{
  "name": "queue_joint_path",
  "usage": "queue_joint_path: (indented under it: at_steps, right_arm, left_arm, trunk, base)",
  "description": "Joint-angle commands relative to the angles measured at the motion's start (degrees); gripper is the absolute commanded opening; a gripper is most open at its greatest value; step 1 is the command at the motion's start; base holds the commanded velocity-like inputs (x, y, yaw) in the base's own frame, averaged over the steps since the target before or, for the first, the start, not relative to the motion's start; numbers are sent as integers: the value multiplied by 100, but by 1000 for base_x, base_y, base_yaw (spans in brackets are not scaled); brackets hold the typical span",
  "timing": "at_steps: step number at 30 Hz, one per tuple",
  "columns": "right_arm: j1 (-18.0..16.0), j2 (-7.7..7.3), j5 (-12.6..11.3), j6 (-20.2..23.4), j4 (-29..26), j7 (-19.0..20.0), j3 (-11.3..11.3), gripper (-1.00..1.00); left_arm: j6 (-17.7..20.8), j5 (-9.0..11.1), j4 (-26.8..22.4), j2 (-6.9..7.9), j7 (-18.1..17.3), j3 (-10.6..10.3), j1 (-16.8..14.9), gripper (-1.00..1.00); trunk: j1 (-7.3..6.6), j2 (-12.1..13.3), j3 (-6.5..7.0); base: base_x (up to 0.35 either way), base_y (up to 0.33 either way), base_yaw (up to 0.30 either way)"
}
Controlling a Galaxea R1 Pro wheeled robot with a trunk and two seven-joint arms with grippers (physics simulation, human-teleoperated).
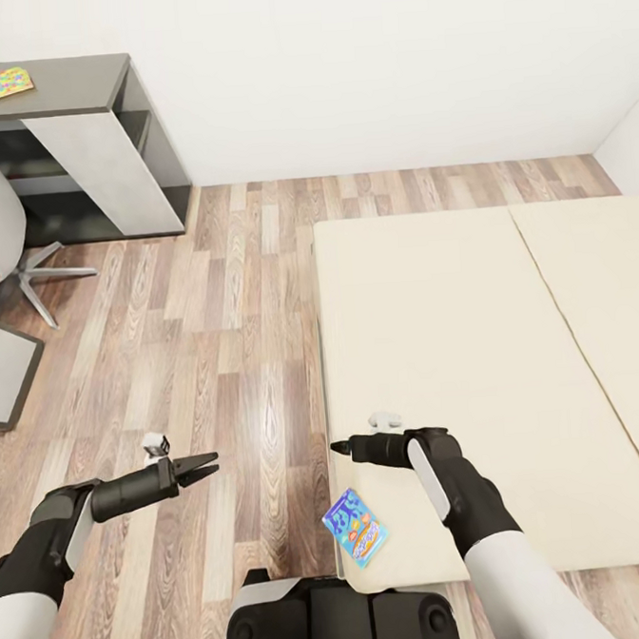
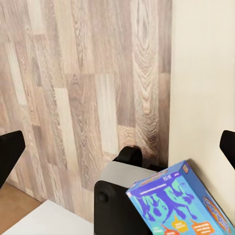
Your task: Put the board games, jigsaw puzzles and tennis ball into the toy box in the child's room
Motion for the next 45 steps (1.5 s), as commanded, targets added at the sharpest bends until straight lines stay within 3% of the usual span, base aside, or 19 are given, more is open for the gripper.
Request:
queue_joint_path:
  at_steps: [1, 45]
  right_arm:
    - [13, 0, -31, 38, -22, -13, -1, 100]
    - [222, 7, -37, 277, -508, -10, -1, 100]
  left_arm:
    - [27, 10, -2, 11, -28, -1, 9, 100]
    - [-106, 34, -9, 28, -108, -19, 66, 100]
  trunk:
    - [4, -8, 3]
    - [4, -8, 418]
  base:
    - [0, 0, 0]
    - [0, 0, 0]
